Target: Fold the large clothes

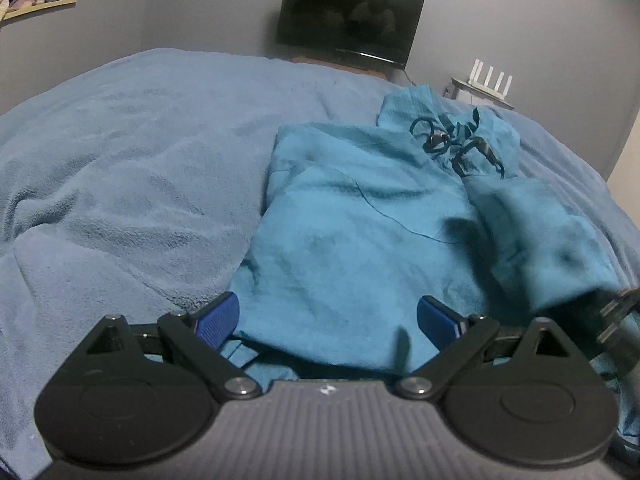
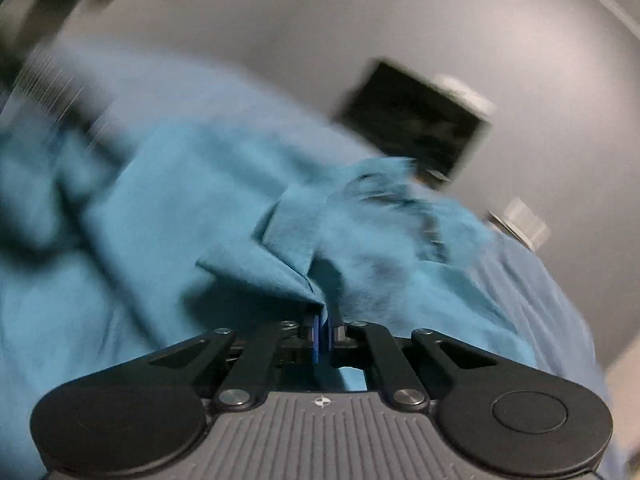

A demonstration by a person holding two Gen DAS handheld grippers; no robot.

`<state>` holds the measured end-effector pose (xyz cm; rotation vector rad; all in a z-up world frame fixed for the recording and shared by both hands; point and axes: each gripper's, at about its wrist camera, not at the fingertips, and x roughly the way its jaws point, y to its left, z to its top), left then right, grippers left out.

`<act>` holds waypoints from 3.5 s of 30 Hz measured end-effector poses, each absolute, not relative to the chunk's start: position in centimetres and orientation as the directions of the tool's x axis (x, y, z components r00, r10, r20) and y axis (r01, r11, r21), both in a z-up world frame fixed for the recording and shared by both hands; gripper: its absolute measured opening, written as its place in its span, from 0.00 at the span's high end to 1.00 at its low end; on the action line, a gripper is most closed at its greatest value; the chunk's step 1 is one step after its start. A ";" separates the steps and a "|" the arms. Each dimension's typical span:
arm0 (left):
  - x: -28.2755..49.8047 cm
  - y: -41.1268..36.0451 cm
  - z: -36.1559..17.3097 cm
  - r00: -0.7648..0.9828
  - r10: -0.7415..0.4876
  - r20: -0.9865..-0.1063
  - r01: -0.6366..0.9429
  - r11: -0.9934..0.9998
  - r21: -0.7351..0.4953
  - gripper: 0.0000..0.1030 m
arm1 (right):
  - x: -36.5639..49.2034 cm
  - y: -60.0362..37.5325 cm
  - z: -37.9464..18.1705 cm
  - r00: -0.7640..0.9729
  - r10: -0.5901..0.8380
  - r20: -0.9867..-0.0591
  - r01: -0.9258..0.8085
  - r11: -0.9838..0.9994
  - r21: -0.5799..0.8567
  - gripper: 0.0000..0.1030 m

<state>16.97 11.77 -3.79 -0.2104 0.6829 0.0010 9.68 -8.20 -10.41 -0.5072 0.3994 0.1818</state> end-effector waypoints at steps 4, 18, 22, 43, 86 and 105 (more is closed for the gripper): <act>16.9 12.0 -3.9 0.775 -0.063 -0.628 -0.077 0.978 -0.193 0.07 | 9.9 -15.0 -6.3 0.936 -0.038 -0.350 -0.006 0.992 -0.122 0.95; 17.1 11.4 -4.4 0.750 -0.047 -0.659 -0.069 0.986 -0.149 0.07 | 11.8 -28.2 -11.8 0.769 0.084 -0.633 0.430 0.666 0.610 0.81; 17.4 11.3 -4.6 0.742 -0.053 -0.669 -0.060 0.988 -0.146 0.07 | 10.6 -27.4 -10.9 0.825 0.021 -0.565 0.385 0.712 0.587 0.95; 17.8 10.3 -5.5 0.722 -0.012 -0.692 -0.047 0.997 -0.067 0.06 | 13.6 -27.1 -11.8 0.713 -0.176 -0.679 0.528 0.772 0.355 0.32; -11.7 17.5 17.2 0.985 0.168 -0.031 -0.171 0.963 -0.208 0.00 | -18.6 -32.2 7.7 0.802 0.276 -0.530 -0.301 0.953 0.040 0.12; -12.9 16.8 14.2 0.716 -0.227 -0.661 0.278 0.960 -0.029 0.00 | -19.1 -31.8 7.6 0.667 0.322 -0.671 -0.512 0.853 -0.100 0.12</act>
